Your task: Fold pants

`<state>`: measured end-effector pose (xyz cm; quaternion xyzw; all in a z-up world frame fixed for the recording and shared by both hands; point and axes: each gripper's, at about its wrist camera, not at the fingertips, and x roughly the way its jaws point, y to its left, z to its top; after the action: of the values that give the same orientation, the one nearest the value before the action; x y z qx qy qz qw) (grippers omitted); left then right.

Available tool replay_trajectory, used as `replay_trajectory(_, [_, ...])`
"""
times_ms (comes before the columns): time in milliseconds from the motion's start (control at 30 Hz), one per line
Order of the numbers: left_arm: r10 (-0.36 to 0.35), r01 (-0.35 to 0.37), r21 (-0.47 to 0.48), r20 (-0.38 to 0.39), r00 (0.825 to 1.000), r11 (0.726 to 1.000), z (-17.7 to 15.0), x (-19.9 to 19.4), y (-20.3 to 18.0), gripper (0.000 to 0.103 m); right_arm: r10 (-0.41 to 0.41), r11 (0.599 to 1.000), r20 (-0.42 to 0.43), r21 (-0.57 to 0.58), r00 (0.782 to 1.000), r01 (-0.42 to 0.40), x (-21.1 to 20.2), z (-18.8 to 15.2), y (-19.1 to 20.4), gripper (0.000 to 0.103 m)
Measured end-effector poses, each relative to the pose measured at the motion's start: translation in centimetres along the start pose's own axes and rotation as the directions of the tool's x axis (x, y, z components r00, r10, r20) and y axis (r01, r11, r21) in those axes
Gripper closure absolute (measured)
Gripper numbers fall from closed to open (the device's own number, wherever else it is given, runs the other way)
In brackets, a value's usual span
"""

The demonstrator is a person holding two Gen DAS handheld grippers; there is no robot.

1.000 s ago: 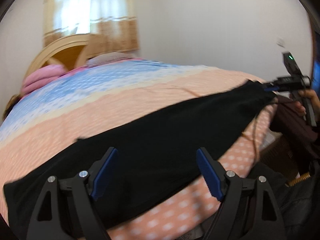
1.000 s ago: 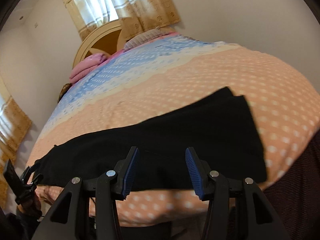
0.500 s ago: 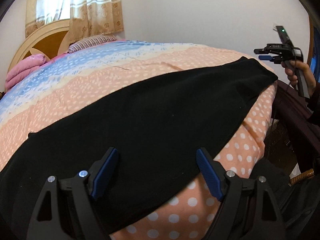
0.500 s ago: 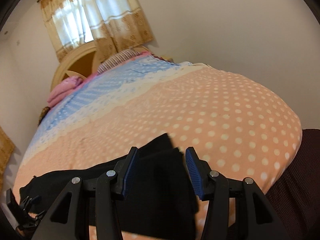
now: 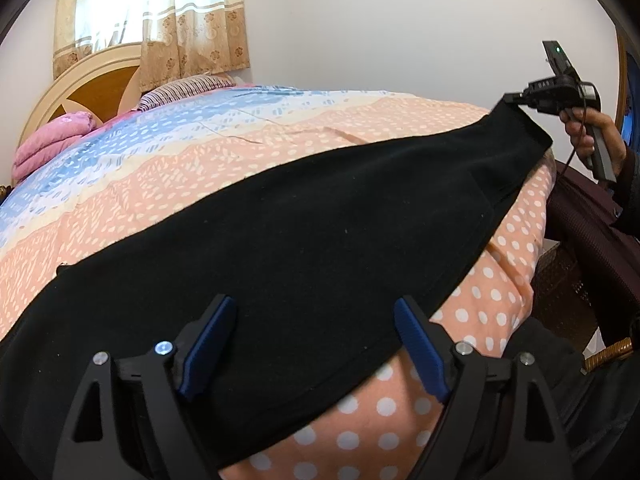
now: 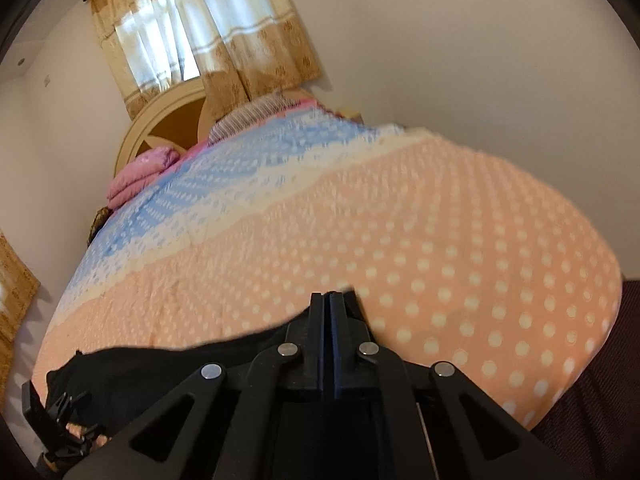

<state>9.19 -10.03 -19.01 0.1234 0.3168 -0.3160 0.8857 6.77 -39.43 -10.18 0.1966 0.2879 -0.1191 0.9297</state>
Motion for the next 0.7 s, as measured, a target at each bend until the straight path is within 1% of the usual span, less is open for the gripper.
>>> replay_trajectory(67, [0.001,-0.001,-0.004,0.003,1.000,1.000,0.0,0.0,0.0,0.018,-0.007,1.000,0.008,-0.001,1.000,0.007,0.3,0.6,0.1,0.101])
replay_trajectory(200, [0.003,-0.003,-0.001,0.007,1.000,1.000,-0.2,0.0,0.0,0.016,-0.011,1.000,-0.010,0.019,1.000,0.011,1.4,0.6,-0.6,0.101])
replay_trajectory(267, [0.002,-0.002,0.008,0.006,1.000,1.000,-0.2,0.0,-0.1,0.014,-0.037,0.999,-0.064,0.004,0.997,0.038,2.9,0.7,-1.0,0.101])
replay_trajectory(333, [0.008,-0.008,0.017,0.004,1.000,1.000,-0.2,0.1,-0.3,0.013,-0.063,0.998,-0.134,-0.005,0.989,0.063,4.4,0.4,-1.4,0.100])
replay_trajectory(367, [0.008,-0.008,0.014,0.006,1.000,1.000,-0.2,0.1,-0.3,0.013,-0.087,0.996,-0.138,-0.006,0.987,0.087,4.5,0.3,-1.6,0.091])
replay_trajectory(400, [0.008,-0.008,0.011,0.009,1.000,1.000,-0.2,0.0,-0.2,0.013,-0.113,0.994,-0.124,-0.008,0.986,0.113,4.3,0.1,-1.8,0.080])
replay_trajectory(433, [0.008,-0.008,0.009,0.010,1.000,1.000,-0.2,0.0,-0.2,0.013,-0.130,0.991,-0.101,-0.004,0.986,0.130,3.7,-0.1,-2.0,0.056])
replay_trajectory(467, [0.008,-0.008,0.006,0.013,1.000,1.000,-0.3,-0.1,-0.2,0.013,-0.125,0.992,-0.082,0.012,0.989,0.126,2.9,-0.3,-2.2,0.053])
replay_trajectory(567, [0.010,-0.010,0.007,0.014,1.000,1.000,-0.4,-0.1,-0.2,0.013,-0.122,0.992,-0.041,0.032,0.992,0.123,0.0,-1.4,-2.3,0.053])
replay_trajectory(600, [0.011,-0.011,0.007,0.015,1.000,1.000,-0.3,-0.2,-0.2,0.013,-0.115,0.993,-0.029,0.020,0.993,0.116,-1.0,-1.8,-2.0,0.053])
replay_trajectory(633, [0.012,-0.012,0.005,0.016,1.000,1.000,-0.4,-0.2,-0.2,0.013,-0.092,0.996,-0.023,-0.008,0.996,0.091,-2.1,-2.5,-1.1,0.053])
replay_trajectory(700, [0.013,-0.013,0.004,0.017,1.000,1.000,-0.4,-0.1,-0.2,0.013,-0.057,0.996,-0.038,-0.074,0.998,0.054,-3.0,-3.8,0.7,0.053])
